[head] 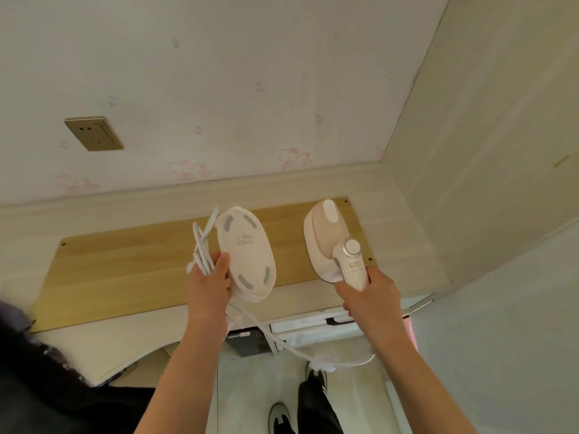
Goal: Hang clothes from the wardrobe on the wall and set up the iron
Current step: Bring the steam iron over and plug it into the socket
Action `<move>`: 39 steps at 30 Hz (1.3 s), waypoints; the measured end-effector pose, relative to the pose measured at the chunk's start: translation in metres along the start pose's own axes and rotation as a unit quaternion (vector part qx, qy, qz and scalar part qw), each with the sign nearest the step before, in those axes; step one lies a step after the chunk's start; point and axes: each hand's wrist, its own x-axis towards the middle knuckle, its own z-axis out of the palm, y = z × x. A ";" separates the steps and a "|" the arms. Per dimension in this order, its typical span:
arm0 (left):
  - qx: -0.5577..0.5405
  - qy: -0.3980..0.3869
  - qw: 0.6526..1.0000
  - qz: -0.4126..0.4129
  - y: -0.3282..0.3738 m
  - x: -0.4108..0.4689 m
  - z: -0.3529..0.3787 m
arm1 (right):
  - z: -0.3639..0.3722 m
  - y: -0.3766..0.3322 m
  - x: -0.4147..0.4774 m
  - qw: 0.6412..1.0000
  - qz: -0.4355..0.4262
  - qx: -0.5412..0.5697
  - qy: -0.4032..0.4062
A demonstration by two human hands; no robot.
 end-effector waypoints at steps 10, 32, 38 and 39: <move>0.061 0.013 0.997 -0.044 -0.028 0.052 0.057 | -0.004 -0.008 0.078 1.000 -0.003 -0.004 -0.016; 0.178 -0.052 0.968 -0.169 -0.095 0.133 0.159 | -0.013 0.014 0.171 0.998 0.032 -0.051 -0.020; 0.210 -0.042 0.964 -0.155 -0.088 0.128 0.160 | -0.009 0.018 0.176 0.998 0.045 -0.043 -0.023; 0.218 -0.038 0.963 -0.152 -0.086 0.126 0.160 | -0.008 0.019 0.176 0.998 0.046 -0.043 -0.026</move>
